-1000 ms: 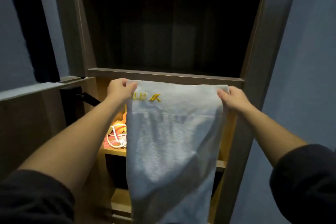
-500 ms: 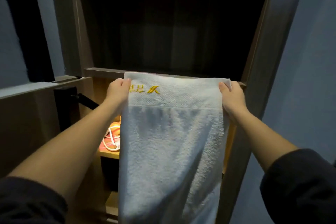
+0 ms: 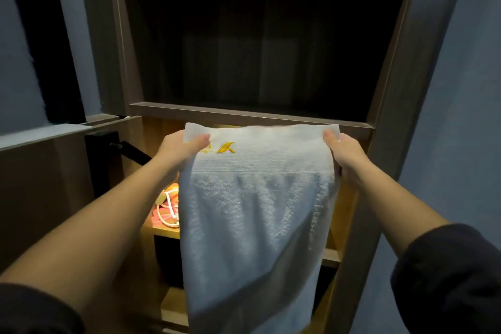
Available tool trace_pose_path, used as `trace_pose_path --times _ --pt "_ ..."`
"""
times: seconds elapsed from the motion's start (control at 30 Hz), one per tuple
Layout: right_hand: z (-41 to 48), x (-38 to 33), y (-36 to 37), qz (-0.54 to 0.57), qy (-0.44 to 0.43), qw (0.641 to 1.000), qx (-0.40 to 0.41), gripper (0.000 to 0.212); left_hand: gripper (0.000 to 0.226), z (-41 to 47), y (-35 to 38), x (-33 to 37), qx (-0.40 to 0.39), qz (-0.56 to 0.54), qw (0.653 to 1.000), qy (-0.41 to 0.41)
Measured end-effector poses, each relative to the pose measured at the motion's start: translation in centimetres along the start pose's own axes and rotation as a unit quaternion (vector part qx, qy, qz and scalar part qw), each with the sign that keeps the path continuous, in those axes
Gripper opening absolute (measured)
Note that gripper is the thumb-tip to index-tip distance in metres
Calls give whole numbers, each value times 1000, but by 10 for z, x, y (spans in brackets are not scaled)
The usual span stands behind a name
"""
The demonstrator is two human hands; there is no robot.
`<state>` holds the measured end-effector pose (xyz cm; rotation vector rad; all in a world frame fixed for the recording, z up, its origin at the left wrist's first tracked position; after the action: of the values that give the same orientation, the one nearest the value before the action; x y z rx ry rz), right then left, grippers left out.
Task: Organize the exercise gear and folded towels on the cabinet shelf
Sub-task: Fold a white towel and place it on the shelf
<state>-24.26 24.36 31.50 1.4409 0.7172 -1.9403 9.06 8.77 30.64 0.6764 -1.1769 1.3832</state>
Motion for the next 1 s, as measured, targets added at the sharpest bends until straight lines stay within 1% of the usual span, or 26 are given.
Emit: trace_pose_path --times 0.07,0.13,0.17,0.2,0.27,0.3,0.33,0.37,0.43,0.5,0.6,0.73,0.83,0.93,1.0 --pt "-2 8 4 34 58 997 -36 35 19 1 -7 -1 42 12 999 17" --pt "-6 7 10 54 74 995 -47 40 23 0 -12 3 94 53 994 32" --pt "-6 3 15 41 52 997 -39 42 28 -4 -9 9 118 91 988 42" --pt "-6 -3 22 17 9 1000 -20 44 34 -7 -3 18 140 120 981 59" --pt "-16 -21 41 -24 -99 995 22 42 37 -17 16 42 172 117 972 110" --pt "-21 -27 47 -40 -142 989 31 42 38 -19 23 52 178 118 968 131" --pt "-22 -31 46 -58 -168 983 44 43 39 -17 24 59 186 130 964 138" --pt "-20 -32 37 -76 -173 980 64 45 40 -14 17 59 200 150 959 131" --pt "-12 -25 5 -85 -145 981 99 47 38 -5 -7 49 222 179 954 94" --pt "-5 -14 -15 -82 -125 983 111 46 39 1 -16 40 219 179 956 74" --pt "-4 -3 -17 -77 -129 981 125 46 43 -2 -7 35 223 157 959 82" --pt "-6 0 -22 -64 -100 984 133 43 47 -7 -3 36 218 181 956 79" --pt "-5 -10 -28 -70 -115 982 131 44 45 -7 -6 45 220 175 956 82" --pt "-9 -28 -3 -38 -144 982 113 47 43 -8 14 68 218 156 959 93" --pt "-15 -38 25 -36 -165 982 87 49 42 -10 36 86 189 170 960 121"
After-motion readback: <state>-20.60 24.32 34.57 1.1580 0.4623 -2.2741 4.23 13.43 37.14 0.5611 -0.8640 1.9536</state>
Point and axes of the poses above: each hand's wrist, its own z-axis towards the middle knuckle, its own y-axis out of the palm, x = y × z, the point moved 7 cm from there along z, towards the middle knuckle, and after that the axes turned 9 degrees about z, right-handed, at the moved point
